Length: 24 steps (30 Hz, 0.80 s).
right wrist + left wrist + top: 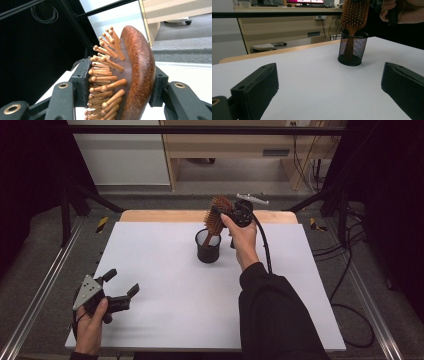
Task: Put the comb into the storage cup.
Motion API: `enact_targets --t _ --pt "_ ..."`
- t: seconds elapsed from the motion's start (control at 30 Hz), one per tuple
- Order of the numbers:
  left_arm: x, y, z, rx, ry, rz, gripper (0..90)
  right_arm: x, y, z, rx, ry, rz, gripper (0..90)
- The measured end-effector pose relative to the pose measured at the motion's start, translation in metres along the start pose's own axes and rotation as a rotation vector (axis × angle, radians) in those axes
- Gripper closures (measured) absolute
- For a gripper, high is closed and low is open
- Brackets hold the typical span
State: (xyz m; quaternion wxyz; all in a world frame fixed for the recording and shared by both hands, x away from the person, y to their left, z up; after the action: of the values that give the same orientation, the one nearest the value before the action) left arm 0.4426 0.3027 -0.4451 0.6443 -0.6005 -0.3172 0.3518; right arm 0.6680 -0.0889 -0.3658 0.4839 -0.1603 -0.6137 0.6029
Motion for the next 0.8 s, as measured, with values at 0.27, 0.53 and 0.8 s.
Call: enact_targets --t 0.27,0.53,0.8 --pt "0.0001 0.0000 0.0001 0.000 0.000 0.000 1.5 -0.0036 -0.0002 0.0004 0.007 -0.003 -0.006 46.2" --pt "0.0002 0.0000 0.0002 -0.001 0.001 0.000 1.5 -0.0081 0.0000 0.0004 0.013 -0.002 -0.011 45.5" --pt "0.0001 0.0000 0.0002 0.000 0.002 -0.001 1.5 -0.0072 0.0000 -0.0001 0.019 0.001 0.003 44.5"
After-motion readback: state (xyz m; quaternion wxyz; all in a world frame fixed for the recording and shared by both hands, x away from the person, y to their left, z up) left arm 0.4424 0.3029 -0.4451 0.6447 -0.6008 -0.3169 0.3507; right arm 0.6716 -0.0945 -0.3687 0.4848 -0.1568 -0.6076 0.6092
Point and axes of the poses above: each handheld gripper's, and its own axes: z roughly backward along the jaws, y roughly out of its underside, x roughly to its left, the point moved 2 cm from there along -z, roughly forward along the jaws, and after that the axes turned 4 degrees about -x, right-handed, at the moved point
